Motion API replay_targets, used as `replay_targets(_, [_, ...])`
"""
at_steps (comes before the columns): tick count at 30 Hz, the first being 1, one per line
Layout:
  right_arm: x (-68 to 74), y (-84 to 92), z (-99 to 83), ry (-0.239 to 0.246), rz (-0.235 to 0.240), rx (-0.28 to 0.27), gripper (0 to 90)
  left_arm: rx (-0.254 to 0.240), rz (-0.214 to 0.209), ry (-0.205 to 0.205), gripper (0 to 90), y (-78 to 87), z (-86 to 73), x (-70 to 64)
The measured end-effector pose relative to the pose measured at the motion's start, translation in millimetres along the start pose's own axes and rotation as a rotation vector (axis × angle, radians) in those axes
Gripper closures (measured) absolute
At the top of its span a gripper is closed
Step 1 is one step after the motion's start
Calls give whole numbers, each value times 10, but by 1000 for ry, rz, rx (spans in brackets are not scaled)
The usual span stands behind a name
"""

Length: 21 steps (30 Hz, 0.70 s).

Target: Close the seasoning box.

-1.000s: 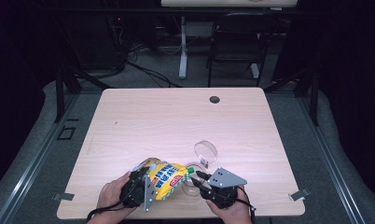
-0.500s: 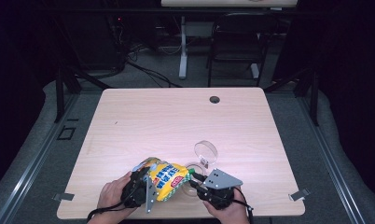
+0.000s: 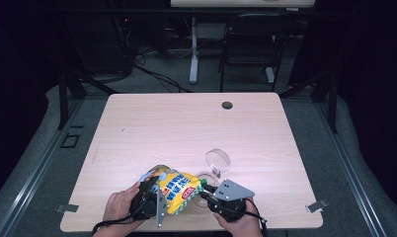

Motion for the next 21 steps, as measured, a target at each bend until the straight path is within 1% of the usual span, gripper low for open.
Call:
replay_targets(3, [1, -2, -1, 2, 0, 2, 766, 5, 5, -7, 637, 1, 0, -3])
replay_targets(6, [-1, -4, -5, 2, 1, 8, 766, 9, 30, -22, 637, 7, 7, 2])
replay_targets(9, [-1, -7, -7, -2, -2, 5, 765, 6, 46, -24, 637, 9, 17, 0])
replay_targets(11, [-5, -6, -9, -2, 0, 7, 765, 13, 49, -27, 637, 11, 18, -1])
replay_targets(17, [-5, -17, -17, -4, 0, 12, 757, 20, 77, -56, 637, 15, 24, 6])
replay_targets(21, [-7, -25, -21, -6, 2, 14, 756, 28, 85, -71, 637, 17, 32, 14])
Point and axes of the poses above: each handheld gripper's, and its own axes: y roughly backward along the jaws, z roughly out of its top, x roughly to its left, the point moved 5 cm from there along -y, roughly forward along the jaws, and after that the axes turned 8 degrees about x, right-handed, at the moved point
